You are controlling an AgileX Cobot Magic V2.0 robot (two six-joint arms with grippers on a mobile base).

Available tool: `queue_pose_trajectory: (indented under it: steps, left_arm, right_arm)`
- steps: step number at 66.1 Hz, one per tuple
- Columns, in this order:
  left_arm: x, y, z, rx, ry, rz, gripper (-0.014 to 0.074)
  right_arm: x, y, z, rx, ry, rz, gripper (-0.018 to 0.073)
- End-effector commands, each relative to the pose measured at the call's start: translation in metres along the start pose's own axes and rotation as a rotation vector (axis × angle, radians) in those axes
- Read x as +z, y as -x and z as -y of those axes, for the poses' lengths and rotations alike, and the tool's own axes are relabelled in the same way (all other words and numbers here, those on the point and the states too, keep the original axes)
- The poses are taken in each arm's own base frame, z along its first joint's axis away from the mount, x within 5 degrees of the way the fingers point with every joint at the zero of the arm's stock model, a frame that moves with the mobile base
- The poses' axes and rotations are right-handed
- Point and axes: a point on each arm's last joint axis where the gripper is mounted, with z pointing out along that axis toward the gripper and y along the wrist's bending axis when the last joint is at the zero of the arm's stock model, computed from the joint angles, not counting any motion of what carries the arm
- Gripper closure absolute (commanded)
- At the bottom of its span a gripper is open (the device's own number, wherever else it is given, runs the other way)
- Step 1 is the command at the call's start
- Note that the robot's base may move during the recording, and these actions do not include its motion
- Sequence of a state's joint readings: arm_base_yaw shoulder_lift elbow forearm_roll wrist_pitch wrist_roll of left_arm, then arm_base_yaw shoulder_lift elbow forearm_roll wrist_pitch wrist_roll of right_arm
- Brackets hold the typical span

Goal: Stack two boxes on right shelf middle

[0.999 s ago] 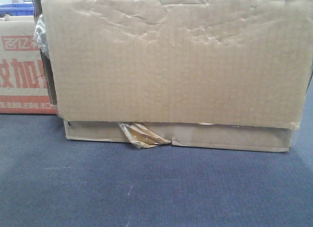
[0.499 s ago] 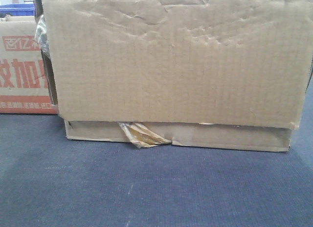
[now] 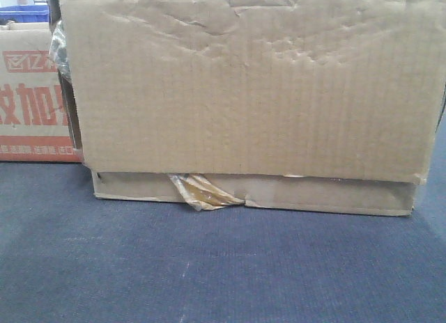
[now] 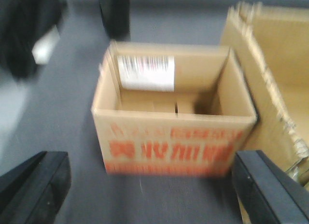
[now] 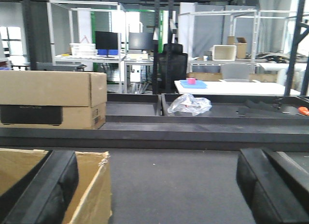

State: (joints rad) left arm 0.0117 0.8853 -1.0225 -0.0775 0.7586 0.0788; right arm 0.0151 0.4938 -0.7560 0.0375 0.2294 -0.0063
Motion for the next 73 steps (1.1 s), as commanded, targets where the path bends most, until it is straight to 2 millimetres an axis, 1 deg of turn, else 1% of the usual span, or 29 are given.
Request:
queue_pose_trajectory:
  steps: [1, 2, 4, 8, 10, 11, 13, 19, 20, 23, 26, 27, 29, 37, 42, 51, 57, 65, 73]
  left_arm:
    - [0.019, 0.023, 0.001, -0.007, -0.022, -0.111, 0.0017]
    - [0.027, 0.027, 0.001, -0.007, -0.024, -0.138, 0.0017]
    - [0.032, 0.04, 0.0, -0.004, -0.023, -0.151, 0.0017]
    - [0.045, 0.057, -0.001, 0.01, -0.017, -0.205, 0.0017]
    - [0.053, 0.067, -0.003, 0.025, -0.011, -0.234, 0.0017]
    - [0.061, 0.07, -0.004, 0.033, -0.01, -0.257, 0.0017]
    - [0.066, 0.08, -0.006, 0.055, -0.004, -0.27, 0.0017]
    - [0.092, 0.095, -0.016, 0.077, -0.001, -0.371, 0.0017]
    - [0.101, 0.095, -0.018, 0.078, -0.001, -0.394, 0.0017]
    - [0.114, 0.104, -0.025, 0.072, 0.013, -0.388, 0.0017]
    - [0.128, 0.108, -0.032, 0.074, 0.024, -0.394, 0.0017]
    - [0.136, 0.108, -0.035, 0.072, 0.026, -0.404, 0.0017]
    - [0.143, 0.111, -0.04, 0.07, 0.037, -0.404, 0.0017]
    - [0.173, 0.11, -0.054, 0.107, 0.044, -0.437, 0.0017]
    - [0.188, 0.107, -0.057, 0.131, 0.041, -0.445, 0.0017]
    - [0.221, 0.097, -0.062, 0.155, 0.046, -0.451, 0.0017]
    - [0.242, 0.086, -0.065, 0.154, 0.043, -0.486, 0.0017]
    - [0.265, 0.071, -0.068, 0.153, 0.038, -0.539, 0.0017]
    - [0.278, 0.062, -0.069, 0.151, 0.034, -0.562, 0.0017]
  right_arm:
    - [0.002, 0.002, -0.001, -0.007, 0.007, 0.011, -0.001]
    - [0.002, 0.002, -0.001, -0.007, 0.007, 0.011, -0.001]
    - [0.003, 0.002, -0.001, -0.007, 0.007, 0.006, -0.001]
    - [0.003, 0.001, -0.001, -0.007, 0.007, -0.002, -0.001]
    - [0.003, 0.001, -0.001, -0.007, 0.007, -0.002, -0.001]
    - [0.003, 0.001, -0.001, -0.007, 0.007, -0.004, -0.001]
    - [0.003, 0.001, -0.001, -0.007, 0.007, -0.004, -0.001]
    - [0.003, 0.0, -0.001, -0.007, 0.011, -0.007, -0.001]
    - [0.003, 0.0, -0.001, -0.007, 0.013, -0.007, -0.001]
    - [0.003, 0.0, -0.001, -0.008, 0.014, -0.007, -0.001]
    - [0.003, 0.0, -0.001, -0.008, 0.016, -0.007, -0.001]
    - [0.003, 0.0, -0.001, -0.008, 0.016, -0.007, -0.001]
    - [0.003, 0.0, -0.001, -0.008, 0.016, -0.009, -0.001]
    - [0.003, -0.001, -0.001, -0.008, 0.016, -0.018, -0.001]
    - [0.003, -0.002, -0.001, -0.008, 0.016, -0.034, -0.001]
    - [0.003, -0.004, -0.001, -0.008, 0.016, -0.059, -0.001]
    - [0.003, -0.005, -0.001, -0.008, 0.017, -0.064, -0.001]
    - [0.003, -0.005, -0.001, -0.008, 0.017, -0.064, -0.001]
    - [0.003, -0.005, -0.001, -0.008, 0.017, -0.064, -0.001]
